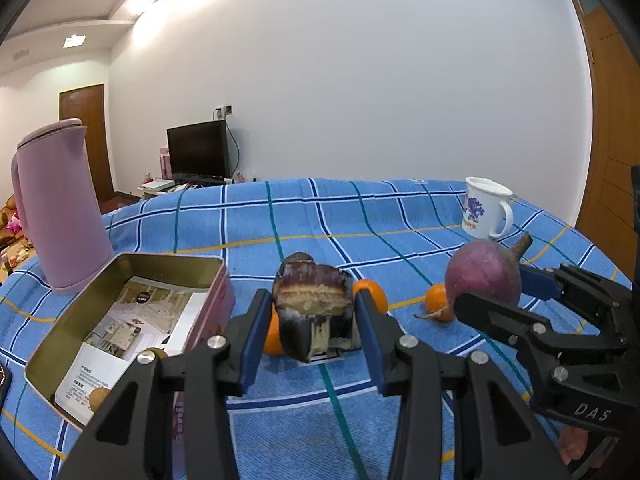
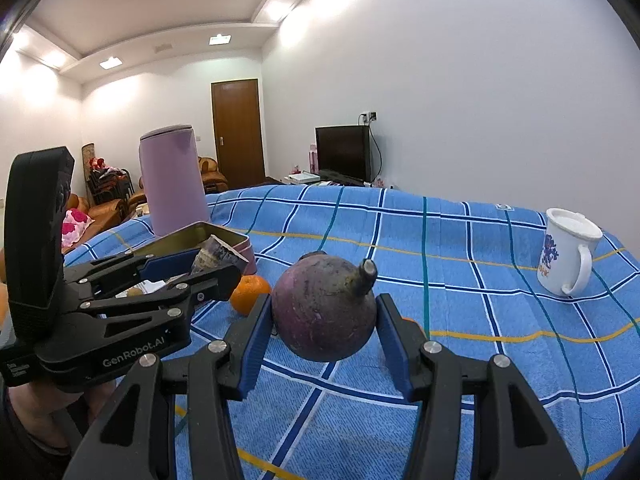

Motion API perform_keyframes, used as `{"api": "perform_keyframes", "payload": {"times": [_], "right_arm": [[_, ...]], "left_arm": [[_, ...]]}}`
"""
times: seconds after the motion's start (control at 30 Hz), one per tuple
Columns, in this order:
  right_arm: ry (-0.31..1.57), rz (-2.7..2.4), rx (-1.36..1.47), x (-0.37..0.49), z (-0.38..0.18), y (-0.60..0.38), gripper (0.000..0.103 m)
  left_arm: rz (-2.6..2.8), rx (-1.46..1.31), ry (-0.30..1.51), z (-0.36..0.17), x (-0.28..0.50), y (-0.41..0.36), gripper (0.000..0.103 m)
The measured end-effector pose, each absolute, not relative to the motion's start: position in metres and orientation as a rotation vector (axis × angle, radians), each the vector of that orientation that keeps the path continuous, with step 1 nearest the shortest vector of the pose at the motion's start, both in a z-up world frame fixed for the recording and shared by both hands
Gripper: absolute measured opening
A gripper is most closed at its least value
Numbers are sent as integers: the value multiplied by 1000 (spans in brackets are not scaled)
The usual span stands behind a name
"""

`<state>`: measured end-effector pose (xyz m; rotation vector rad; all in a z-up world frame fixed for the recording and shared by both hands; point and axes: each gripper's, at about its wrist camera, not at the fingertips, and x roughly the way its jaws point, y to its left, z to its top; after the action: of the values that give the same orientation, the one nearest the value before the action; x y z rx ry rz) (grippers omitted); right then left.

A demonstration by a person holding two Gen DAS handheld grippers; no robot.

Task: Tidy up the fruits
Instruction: 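Lift the dark piece and the purple root with both tools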

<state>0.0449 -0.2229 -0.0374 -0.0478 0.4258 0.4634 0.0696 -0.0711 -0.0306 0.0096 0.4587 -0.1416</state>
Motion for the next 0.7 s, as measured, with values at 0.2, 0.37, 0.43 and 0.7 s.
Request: {"api": "perform_keyframes", "payload": {"times": [0.2,0.37,0.43,0.7], "right_arm": [[411,467,-48,43,-37,-224,53],[389,471,-48,39,-36,-225,53],[383,474,-48,37,-35,-225,53],[364,478,-46,34,-35,-227,53]], "left_arm": [[-140,15,447,-30,68,-72,44],[-142,19,438,-29,67,-73,44],[-143,21,431,-29,65,-73,44],[-136,27,406,-27,60,-73,44]]}}
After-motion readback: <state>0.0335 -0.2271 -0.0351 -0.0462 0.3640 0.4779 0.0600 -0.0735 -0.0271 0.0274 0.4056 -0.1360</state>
